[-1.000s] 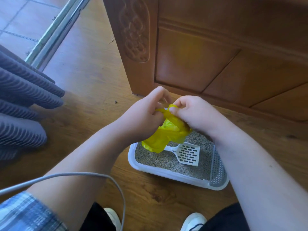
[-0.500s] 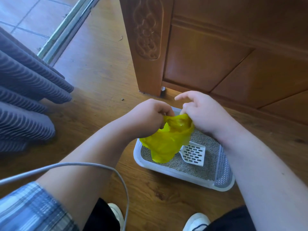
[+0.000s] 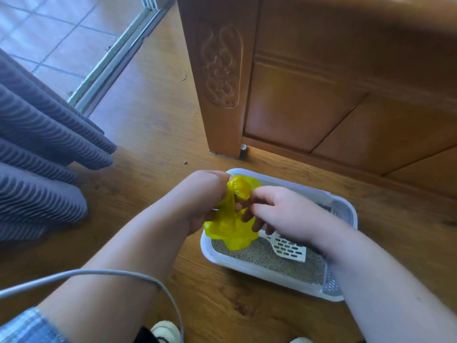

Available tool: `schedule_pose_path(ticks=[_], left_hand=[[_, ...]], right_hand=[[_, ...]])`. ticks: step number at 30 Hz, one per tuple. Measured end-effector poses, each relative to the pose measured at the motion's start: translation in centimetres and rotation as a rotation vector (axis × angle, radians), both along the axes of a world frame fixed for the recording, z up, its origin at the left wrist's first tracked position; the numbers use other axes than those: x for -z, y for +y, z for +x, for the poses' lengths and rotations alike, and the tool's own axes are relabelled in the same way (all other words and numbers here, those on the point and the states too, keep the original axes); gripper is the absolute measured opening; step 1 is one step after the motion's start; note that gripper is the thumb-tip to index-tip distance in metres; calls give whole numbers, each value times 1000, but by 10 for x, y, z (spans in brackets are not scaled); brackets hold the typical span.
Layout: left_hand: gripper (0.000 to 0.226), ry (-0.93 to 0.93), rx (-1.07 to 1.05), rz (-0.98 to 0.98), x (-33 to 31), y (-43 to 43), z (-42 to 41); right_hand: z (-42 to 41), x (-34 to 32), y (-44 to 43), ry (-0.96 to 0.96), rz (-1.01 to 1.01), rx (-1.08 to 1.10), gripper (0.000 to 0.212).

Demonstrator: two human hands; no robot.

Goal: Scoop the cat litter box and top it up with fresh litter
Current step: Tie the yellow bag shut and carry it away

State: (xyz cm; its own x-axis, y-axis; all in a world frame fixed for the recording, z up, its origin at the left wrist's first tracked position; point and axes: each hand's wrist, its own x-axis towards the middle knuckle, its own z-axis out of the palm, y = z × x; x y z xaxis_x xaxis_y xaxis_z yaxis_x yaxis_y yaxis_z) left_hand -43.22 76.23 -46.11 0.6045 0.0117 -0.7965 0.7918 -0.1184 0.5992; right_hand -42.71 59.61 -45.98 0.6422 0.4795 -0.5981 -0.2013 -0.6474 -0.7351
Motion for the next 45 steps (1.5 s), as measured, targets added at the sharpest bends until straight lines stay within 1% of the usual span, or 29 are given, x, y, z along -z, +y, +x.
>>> schedule_pose_path(ticks=[2,4,6,7,9,10,12,14,17,19,21,24,26,28,29,31,32,33,34,35,37,38,40,41,42,43,44,45], left_hand=[[40,-9,2,-6,3,-2,0],[46,-26,-15,-18,6,-1,0],[45,-88,-29,-28,4,2,-3],[42,-133,-19,-24,0,4,-6],[38,-218,1,-2,-8,7,-12],[38,-256,9,26,-9,7,-14],[35,-338,59,116,-10,4,-17],[30,-428,156,234,-9,0,-18],[29,-527,308,421,-4,-4,-21],[34,-564,395,563,0,-4,-22],[34,-602,436,646,3,0,-20],[24,-643,386,738,5,9,-11],[17,-670,344,729,5,15,-5],[14,-720,328,654,1,18,0],[15,-751,315,562,-3,18,2],[17,-788,283,316,-11,19,6],[19,-793,272,234,-12,20,8],[20,-795,270,223,-10,22,11],[19,-789,262,288,-5,25,13],[18,-763,249,420,2,29,16],[12,-616,246,729,15,38,19],[10,-534,253,814,21,40,19],[7,-448,276,887,31,39,18],[8,-440,278,910,34,37,19],[8,-441,269,924,35,34,20],[8,-445,247,914,35,31,22],[7,-448,206,856,34,29,24],[5,-451,148,738,33,27,25]], right_hand=[[-1,2,6,-84,40,76,30],[2,4,9,-50,156,182,33],[4,5,11,33,263,267,41],[4,6,11,94,321,317,41],[4,5,12,242,444,466,34],[3,4,12,281,475,518,27],[2,5,11,221,418,498,14],[2,6,11,68,292,422,8],[4,8,6,-240,15,274,14],[4,8,2,-392,-164,168,22],[4,8,-2,-435,-216,135,25],[4,2,-9,-445,-222,79,27],[8,-5,-20,-424,-175,63,28],[14,-12,-33,-354,-69,35,31],[16,-16,-40,-300,18,15,32],[20,-23,-52,-154,247,11,32],[22,-25,-58,-71,323,11,30],[23,-27,-64,8,346,0,29],[25,-25,-71,69,305,-18,30],[27,-22,-78,102,198,-42,31],[28,-9,-91,133,-107,-90,36],[28,-4,-95,164,-230,-79,39],[29,7,-95,188,-366,1,41],[30,9,-92,142,-413,26,41],[31,9,-88,40,-470,29,40],[33,8,-86,-107,-526,18,38],[35,6,-82,-264,-560,11,35],[35,4,-77,-387,-550,31,31]])
